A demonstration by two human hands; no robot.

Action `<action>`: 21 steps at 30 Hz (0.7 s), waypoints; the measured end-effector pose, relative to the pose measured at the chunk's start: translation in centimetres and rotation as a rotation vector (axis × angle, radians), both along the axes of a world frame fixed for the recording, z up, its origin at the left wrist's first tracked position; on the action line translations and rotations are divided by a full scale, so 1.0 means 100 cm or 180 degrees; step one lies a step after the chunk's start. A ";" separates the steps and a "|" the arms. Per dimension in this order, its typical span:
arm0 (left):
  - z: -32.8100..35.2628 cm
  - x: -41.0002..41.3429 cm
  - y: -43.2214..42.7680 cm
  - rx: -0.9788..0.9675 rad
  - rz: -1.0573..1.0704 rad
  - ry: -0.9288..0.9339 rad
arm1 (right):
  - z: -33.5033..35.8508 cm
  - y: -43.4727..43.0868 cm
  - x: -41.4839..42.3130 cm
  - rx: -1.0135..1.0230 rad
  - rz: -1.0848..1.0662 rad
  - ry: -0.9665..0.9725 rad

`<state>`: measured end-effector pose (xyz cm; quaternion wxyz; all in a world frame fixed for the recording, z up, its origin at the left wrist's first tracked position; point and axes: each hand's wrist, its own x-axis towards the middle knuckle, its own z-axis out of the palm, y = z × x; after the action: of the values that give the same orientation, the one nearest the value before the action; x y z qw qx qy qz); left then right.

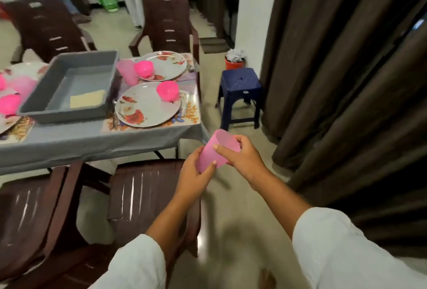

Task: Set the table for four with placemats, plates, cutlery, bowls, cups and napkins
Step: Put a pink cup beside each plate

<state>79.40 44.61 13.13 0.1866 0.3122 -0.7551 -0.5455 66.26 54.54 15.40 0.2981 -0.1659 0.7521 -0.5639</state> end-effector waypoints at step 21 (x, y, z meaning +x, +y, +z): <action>-0.022 -0.156 -0.100 0.0145 0.1801 -0.0083 | -0.008 -0.179 -0.199 0.0325 0.1202 0.0923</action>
<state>63.81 34.64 10.97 0.3147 0.5216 -0.6278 -0.4845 46.37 36.59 14.65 0.2952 -0.3675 0.7702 -0.4297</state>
